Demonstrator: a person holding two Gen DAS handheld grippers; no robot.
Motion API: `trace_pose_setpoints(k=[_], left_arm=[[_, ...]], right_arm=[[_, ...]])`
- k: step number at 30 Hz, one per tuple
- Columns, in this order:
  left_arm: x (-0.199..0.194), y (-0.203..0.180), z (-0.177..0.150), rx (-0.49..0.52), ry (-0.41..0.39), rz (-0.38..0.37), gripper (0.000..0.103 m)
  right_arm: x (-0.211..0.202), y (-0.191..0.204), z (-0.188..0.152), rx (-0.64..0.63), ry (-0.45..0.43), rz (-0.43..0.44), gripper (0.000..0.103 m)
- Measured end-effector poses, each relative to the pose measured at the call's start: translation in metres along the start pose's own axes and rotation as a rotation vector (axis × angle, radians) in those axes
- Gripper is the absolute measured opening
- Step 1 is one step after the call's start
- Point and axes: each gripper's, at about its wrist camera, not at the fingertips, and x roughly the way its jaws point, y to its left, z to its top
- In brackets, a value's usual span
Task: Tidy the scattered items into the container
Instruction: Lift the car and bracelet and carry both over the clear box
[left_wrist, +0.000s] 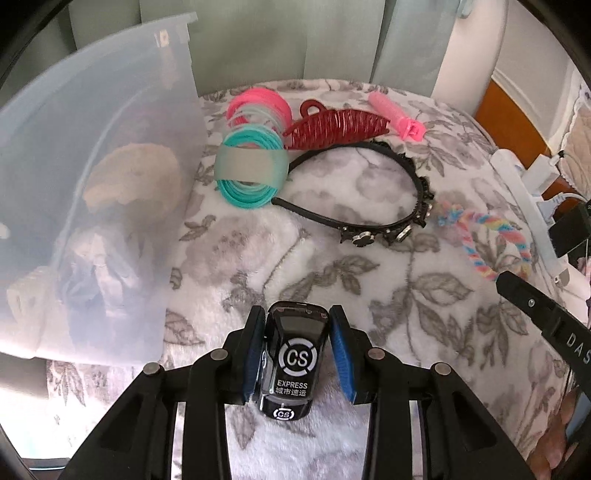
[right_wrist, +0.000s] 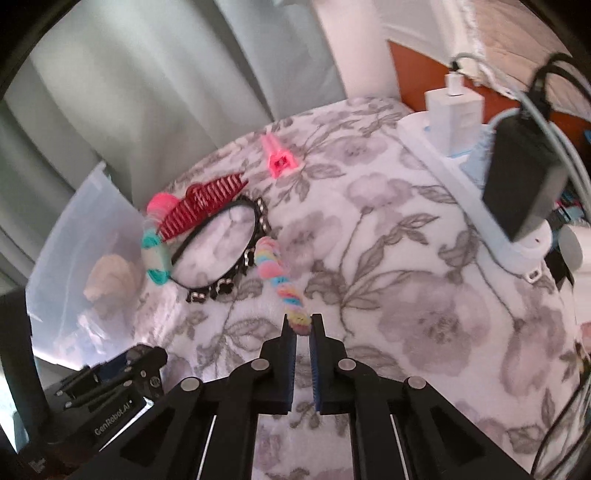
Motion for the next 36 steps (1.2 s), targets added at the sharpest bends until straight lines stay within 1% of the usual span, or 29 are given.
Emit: trace_pose_setpoints(k=[5, 9, 14, 17, 21, 25, 30, 36], left_arm=[[-0.012, 0.003, -0.007, -0.001, 0.005, 0.013, 0.036], [-0.026, -0.002, -0.007, 0.012, -0.023, 0.006, 0.036], [-0.048, -0.009, -0.001, 0.02, -0.063, -0.025, 0.036], [-0.065, -0.01, 0.003, 0.017, -0.099, -0.052, 0.036], [-0.096, -0.006, 0.009, 0.004, -0.168, -0.09, 0.036], [-0.127, 0.003, 0.011, -0.018, -0.228, -0.146, 0.036], [-0.16, 0.015, 0.011, -0.04, -0.303, -0.179, 0.036], [-0.191, 0.033, 0.008, -0.082, -0.375, -0.198, 0.036]], right_arm=[[-0.021, -0.003, 0.005, 0.017, -0.049, 0.016, 0.008], [-0.041, -0.004, 0.009, 0.026, -0.098, 0.021, 0.008], [-0.066, -0.002, 0.015, 0.027, -0.168, -0.012, 0.008], [-0.083, 0.002, 0.018, 0.029, -0.21, -0.01, 0.008], [-0.107, 0.013, 0.02, 0.026, -0.271, -0.001, 0.008], [-0.132, 0.027, 0.021, 0.016, -0.336, 0.004, 0.008], [-0.157, 0.044, 0.022, -0.003, -0.384, 0.027, 0.008], [-0.183, 0.065, 0.021, -0.032, -0.437, 0.051, 0.008]])
